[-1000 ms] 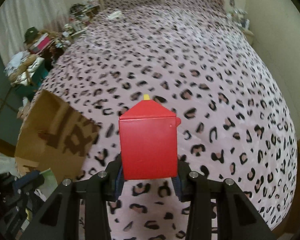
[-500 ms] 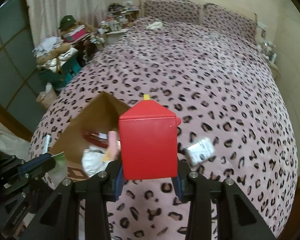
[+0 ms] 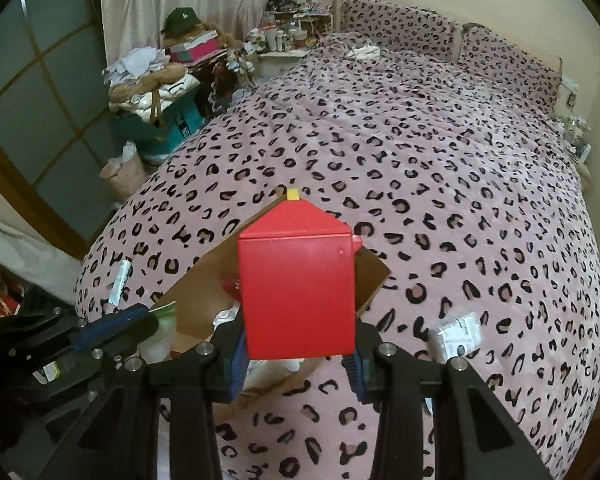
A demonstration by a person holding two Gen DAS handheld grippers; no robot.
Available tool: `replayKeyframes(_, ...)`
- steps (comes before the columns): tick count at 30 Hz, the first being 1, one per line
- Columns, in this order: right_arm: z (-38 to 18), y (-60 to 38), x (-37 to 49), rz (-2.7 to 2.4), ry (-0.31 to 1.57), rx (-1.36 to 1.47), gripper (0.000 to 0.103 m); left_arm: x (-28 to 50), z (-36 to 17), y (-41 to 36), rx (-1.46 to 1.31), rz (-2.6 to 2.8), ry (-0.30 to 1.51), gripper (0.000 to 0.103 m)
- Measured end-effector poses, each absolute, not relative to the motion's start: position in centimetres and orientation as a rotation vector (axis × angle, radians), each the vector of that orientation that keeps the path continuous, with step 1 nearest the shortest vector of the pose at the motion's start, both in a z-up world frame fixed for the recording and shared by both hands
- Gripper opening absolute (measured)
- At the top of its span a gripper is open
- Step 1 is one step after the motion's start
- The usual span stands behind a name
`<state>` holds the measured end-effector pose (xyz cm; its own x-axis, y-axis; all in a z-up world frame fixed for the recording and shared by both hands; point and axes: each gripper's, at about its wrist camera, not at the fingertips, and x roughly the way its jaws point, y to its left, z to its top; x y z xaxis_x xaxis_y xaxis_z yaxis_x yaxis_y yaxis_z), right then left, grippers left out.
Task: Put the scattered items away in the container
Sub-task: 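Carry the red box and silver strip with both tools over the cardboard box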
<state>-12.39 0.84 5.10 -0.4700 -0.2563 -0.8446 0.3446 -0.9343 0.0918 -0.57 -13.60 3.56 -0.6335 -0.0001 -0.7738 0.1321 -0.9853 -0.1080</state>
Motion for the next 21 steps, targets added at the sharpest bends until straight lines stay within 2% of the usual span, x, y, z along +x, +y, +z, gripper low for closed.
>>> replayKeyframes(21, 1.3, 0.1, -14.8, -2.364, 0.14, 1.469, 0.04, -4.3, 1.2, -15.2, 1.356, -2.725, 0.247, 0.003)
